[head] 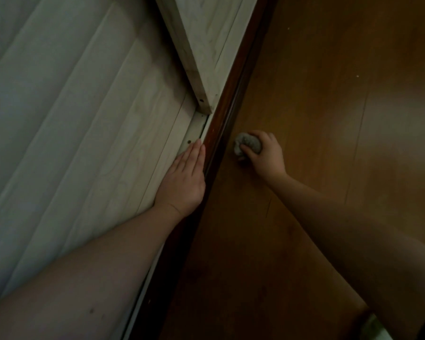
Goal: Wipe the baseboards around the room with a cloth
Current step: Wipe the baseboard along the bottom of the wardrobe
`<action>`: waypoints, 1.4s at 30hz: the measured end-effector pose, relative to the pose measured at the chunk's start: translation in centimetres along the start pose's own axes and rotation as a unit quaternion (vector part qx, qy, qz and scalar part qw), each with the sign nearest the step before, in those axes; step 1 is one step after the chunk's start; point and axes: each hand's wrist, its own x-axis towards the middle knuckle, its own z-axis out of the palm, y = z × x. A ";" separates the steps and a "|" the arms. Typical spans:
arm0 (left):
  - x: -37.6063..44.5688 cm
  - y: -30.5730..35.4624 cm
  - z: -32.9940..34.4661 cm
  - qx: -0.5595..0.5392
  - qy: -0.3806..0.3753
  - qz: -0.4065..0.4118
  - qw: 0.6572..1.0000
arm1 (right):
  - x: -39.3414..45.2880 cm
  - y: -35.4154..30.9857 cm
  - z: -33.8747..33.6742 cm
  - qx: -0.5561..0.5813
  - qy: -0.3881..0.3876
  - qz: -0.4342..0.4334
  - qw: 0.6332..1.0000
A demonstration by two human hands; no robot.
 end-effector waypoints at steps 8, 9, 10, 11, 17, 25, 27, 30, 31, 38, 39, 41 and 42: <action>-0.2 0.2 -0.5 0.040 -0.038 0.004 0.998 | 1.1 -1.1 -2.7 -0.083 -0.104 -0.040 0.990; -0.2 0.1 -0.5 0.041 -0.041 0.005 0.998 | 1.5 -1.6 -3.0 -0.086 -0.111 -0.040 0.989; -0.2 0.0 -0.6 0.031 -0.046 0.003 0.998 | 1.6 -2.0 -3.2 -0.086 -0.115 -0.039 0.989; -0.1 0.0 -0.7 0.018 -0.052 0.001 0.998 | 1.6 -2.4 -3.4 -0.084 -0.113 -0.031 0.990; 0.2 0.6 -2.2 -0.017 -0.116 -0.014 0.993 | 0.4 -4.5 -6.6 -0.073 -0.106 0.029 0.991; 0.8 0.6 -4.0 -0.045 -0.133 0.010 0.990 | 2.8 -4.8 -10.9 -0.125 -0.144 0.030 0.981; 0.9 0.6 -4.4 -0.075 -0.107 0.004 0.991 | 4.7 -5.6 -12.0 -0.143 -0.146 0.019 0.979; 0.6 1.0 -5.4 -0.086 -0.089 -0.006 0.992 | 6.4 -7.7 -13.3 -0.150 -0.129 0.014 0.980; 0.4 1.1 -5.5 -0.087 -0.096 -0.003 0.992 | 6.7 -8.2 -13.6 -0.143 -0.120 0.016 0.982; 1.0 0.6 -4.5 -0.043 -0.105 0.003 0.994 | 8.3 -7.3 -10.1 -0.080 -0.104 0.032 0.991; 1.2 0.6 -4.6 -0.024 -0.108 0.013 0.994 | 8.3 -6.7 -9.2 -0.068 -0.101 0.036 0.992; 1.2 0.6 -5.0 0.005 -0.133 0.028 0.991 | 7.6 -5.6 -7.5 -0.036 -0.081 0.055 0.995; 1.3 0.6 -5.3 0.010 -0.146 0.020 0.989 | 7.2 -5.0 -6.8 -0.021 -0.074 0.065 0.995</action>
